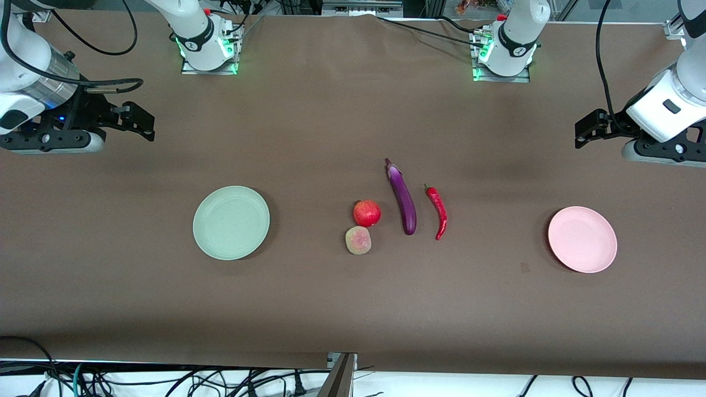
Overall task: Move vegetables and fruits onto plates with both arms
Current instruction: 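Reach the left gripper down to the red chili pepper, then carry the chili to the pink plate while the right gripper reaches the apple, then release the chili on the pink plate while the right gripper grasps the apple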
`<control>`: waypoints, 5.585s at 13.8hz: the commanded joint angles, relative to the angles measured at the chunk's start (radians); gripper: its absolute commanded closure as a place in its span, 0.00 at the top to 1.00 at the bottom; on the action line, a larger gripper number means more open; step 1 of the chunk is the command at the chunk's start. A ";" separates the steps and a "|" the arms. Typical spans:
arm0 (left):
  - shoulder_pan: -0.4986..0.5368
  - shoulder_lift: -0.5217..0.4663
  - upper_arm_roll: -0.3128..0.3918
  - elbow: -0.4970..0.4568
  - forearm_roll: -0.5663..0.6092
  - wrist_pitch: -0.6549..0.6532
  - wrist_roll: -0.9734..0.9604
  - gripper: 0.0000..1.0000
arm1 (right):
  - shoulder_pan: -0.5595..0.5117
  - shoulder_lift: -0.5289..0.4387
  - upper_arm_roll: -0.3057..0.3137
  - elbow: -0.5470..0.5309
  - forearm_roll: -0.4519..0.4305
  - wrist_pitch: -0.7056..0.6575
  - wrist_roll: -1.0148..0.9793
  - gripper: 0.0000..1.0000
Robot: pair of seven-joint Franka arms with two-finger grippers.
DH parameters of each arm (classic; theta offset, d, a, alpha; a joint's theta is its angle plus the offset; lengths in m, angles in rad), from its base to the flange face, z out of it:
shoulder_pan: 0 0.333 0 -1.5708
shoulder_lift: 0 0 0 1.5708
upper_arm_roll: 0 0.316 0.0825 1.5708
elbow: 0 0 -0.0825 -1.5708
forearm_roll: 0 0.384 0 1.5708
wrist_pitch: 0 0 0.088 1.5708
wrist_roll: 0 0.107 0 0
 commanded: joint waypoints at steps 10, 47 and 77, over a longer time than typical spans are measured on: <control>-0.012 -0.004 -0.008 0.012 0.012 -0.038 0.007 1.00 | -0.003 -0.002 0.000 0.010 0.013 -0.014 0.008 1.00; -0.301 0.462 -0.013 -0.327 0.012 0.711 -0.590 0.08 | 0.096 0.234 0.006 0.004 0.108 0.105 0.017 1.00; 0.273 0.565 -0.021 0.041 0.262 0.694 0.522 1.00 | 0.604 0.849 -0.005 0.204 -0.111 0.916 0.680 0.88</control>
